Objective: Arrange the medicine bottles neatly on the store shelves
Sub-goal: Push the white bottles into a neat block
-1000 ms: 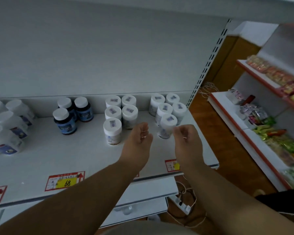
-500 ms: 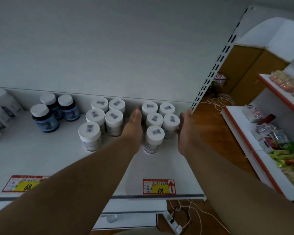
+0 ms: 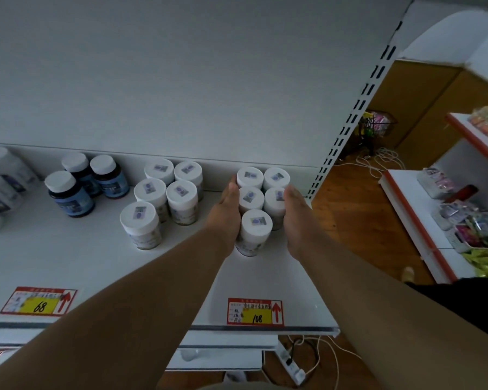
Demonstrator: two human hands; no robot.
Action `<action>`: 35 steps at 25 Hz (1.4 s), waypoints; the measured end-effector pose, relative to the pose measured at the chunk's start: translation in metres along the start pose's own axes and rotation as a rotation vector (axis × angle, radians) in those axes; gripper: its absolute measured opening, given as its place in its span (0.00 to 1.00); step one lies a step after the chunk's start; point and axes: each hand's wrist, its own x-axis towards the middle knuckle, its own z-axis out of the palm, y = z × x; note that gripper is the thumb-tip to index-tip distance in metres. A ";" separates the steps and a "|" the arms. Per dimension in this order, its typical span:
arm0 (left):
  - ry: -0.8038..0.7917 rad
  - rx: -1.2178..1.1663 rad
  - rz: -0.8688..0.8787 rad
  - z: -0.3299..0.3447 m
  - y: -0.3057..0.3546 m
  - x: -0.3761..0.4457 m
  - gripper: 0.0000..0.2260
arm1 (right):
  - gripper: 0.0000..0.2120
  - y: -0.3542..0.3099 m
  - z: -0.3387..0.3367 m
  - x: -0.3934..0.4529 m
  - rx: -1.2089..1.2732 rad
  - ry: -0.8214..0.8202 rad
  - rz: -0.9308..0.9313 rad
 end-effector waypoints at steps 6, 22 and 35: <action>0.015 0.051 0.013 -0.003 0.002 0.000 0.19 | 0.08 -0.007 0.003 -0.008 -0.036 0.013 -0.035; 0.015 0.731 0.320 -0.055 -0.030 -0.064 0.14 | 0.21 0.057 -0.001 -0.075 -0.623 0.000 -0.429; -0.061 0.808 0.382 -0.058 -0.036 -0.041 0.34 | 0.20 0.060 0.005 -0.074 -0.606 0.026 -0.429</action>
